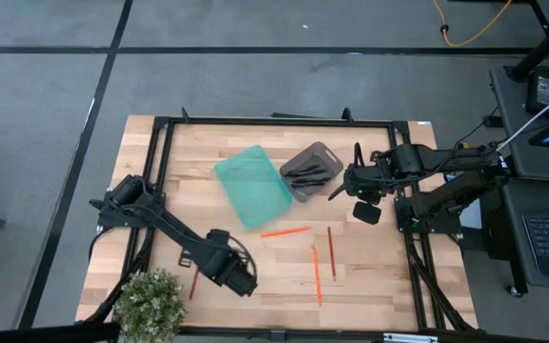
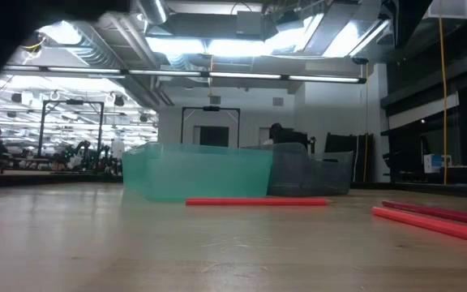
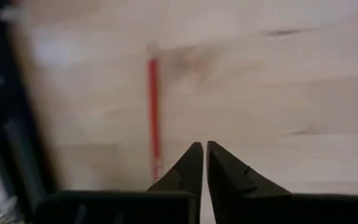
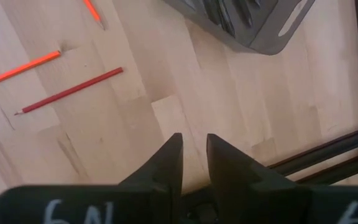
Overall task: Sort pens & pencils
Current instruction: Put the left red pencil into the light blue bin
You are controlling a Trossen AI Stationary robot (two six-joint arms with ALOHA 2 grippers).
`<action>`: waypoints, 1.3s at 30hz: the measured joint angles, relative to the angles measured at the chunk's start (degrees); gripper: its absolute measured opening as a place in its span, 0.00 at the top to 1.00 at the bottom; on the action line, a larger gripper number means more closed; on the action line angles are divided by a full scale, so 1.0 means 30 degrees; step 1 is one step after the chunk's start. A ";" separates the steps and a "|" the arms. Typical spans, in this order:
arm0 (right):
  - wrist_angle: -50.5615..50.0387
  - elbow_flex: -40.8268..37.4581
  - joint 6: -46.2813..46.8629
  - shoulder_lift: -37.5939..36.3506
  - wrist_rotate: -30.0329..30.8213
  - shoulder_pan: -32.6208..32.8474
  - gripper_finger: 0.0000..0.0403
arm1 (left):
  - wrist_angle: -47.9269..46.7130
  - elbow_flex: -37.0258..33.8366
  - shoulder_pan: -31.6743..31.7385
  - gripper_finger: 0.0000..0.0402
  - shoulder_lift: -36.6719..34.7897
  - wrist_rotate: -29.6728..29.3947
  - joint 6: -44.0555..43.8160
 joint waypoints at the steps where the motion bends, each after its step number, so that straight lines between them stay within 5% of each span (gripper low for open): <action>1: 0.0000 0.0000 0.0000 0.0000 0.0007 0.0005 0.82 | -0.0025 -0.0457 -0.0210 0.94 0.0000 0.0576 -0.0306; 13: -0.0007 0.0000 0.0066 0.0000 0.0007 -0.0006 0.82 | 0.5136 -0.4711 -0.1285 0.75 0.0000 0.2185 -0.2129; 39: -0.0007 0.0000 -0.0007 0.0000 0.0015 0.0477 0.82 | 0.5812 -0.6819 -0.1119 0.74 -0.0007 0.4111 -0.2251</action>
